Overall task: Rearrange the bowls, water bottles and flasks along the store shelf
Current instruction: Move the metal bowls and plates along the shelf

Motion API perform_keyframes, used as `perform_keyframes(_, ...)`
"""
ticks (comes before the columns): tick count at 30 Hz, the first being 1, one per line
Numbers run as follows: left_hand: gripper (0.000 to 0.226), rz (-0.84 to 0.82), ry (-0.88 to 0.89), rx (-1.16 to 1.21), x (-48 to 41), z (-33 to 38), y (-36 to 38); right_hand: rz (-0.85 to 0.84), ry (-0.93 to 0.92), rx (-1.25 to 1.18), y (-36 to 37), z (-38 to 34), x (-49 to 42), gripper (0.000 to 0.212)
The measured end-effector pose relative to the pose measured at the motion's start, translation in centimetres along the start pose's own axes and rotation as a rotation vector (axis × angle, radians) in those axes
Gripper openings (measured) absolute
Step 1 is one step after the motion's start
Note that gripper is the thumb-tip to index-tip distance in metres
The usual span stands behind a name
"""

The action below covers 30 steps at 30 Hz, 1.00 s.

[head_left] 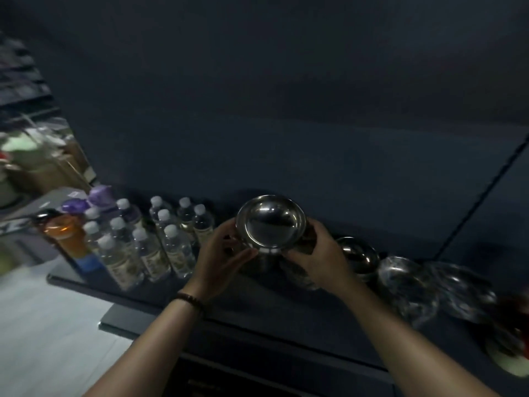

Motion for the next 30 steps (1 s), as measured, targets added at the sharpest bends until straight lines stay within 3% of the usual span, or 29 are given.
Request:
perform_keyframes(10,0.042,-0.017,-0.119,-0.109,-5.0,-4.8,-3.1,-0.134,0.021,0.127,4.9,0.4,-8.6,0.093)
perform_keyframes(19,0.048,-0.030,-0.204,-0.166,-6.2,-8.3,-2.9,-0.148,0.043,0.204,6.7,1.4,-8.9,0.081)
perform_keyframes(25,0.026,-0.042,-0.203,-0.315,-6.2,-8.0,-2.1,-0.170,0.072,0.261,7.1,1.3,-8.6,0.083)
perform_keyframes(30,0.016,-0.050,-0.209,-0.392,-5.8,-6.8,-1.8,-0.226,0.051,0.301,6.1,1.1,-7.9,0.069)
Point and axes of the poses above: each hand's wrist, its own x-axis away from the middle knuckle, its own y-axis out of the palm, z = x × y, the point moved 1 cm from there along -x, towards the middle knuckle, and after that the axes turned 12 degrees about x, right-handed, at the moved point
